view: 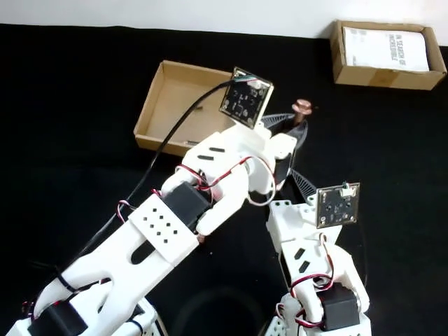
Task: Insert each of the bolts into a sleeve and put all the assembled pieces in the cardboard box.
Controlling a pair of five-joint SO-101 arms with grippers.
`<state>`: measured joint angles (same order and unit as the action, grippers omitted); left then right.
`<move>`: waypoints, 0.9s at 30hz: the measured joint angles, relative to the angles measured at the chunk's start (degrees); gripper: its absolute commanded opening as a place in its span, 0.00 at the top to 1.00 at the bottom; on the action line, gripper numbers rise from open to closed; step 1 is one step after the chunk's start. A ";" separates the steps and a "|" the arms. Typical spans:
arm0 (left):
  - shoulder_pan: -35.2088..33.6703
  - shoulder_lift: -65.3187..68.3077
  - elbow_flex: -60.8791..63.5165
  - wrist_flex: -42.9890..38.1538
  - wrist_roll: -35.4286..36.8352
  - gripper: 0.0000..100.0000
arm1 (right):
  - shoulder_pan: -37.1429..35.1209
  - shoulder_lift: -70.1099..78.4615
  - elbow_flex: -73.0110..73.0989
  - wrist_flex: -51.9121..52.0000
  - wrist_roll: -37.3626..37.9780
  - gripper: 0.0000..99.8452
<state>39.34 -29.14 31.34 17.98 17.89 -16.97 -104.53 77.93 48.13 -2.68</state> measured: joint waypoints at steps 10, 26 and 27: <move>-0.44 -8.79 13.19 -0.70 0.18 0.99 | -0.18 0.09 0.18 0.09 0.00 0.99; -0.44 -17.93 14.59 13.80 0.09 0.87 | -0.79 0.00 0.09 0.00 0.09 0.99; -0.44 -18.02 13.36 16.97 0.00 0.84 | -0.79 0.00 0.09 0.00 0.09 0.99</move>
<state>38.90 -47.16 44.70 34.95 17.89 -17.76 -104.53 78.02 48.13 -2.59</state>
